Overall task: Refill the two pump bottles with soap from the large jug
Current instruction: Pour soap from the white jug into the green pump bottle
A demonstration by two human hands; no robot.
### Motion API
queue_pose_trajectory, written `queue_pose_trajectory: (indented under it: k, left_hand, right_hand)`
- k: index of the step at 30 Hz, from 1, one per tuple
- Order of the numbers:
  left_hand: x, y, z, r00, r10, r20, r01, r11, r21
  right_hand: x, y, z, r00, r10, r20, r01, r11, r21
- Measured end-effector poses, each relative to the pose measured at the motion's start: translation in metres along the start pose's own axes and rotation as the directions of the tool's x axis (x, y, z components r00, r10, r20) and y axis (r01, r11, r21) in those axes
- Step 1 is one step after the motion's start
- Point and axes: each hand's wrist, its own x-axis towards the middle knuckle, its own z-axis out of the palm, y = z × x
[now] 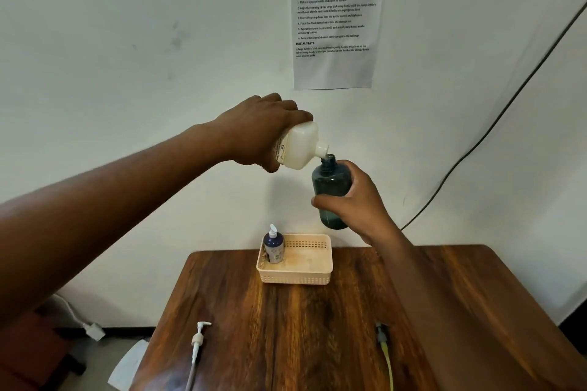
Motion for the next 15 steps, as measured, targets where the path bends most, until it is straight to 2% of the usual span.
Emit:
queue_pose_trajectory:
  k: [7,15]
  left_hand:
    - [-0.012,0.003,0.022,0.996,-0.088,0.019,0.090,0.967,-0.239]
    - [-0.028,0.005,0.054,0.981,-0.194,0.004,0.171,0.850,-0.499]
  right_hand:
    - [-0.002,0.004,0.005,1.000,0.016,0.003,-0.016,1.000,0.018]
    - [-0.002,0.007,0.017,0.999,0.040,0.022,-0.042,0.997,0.064]
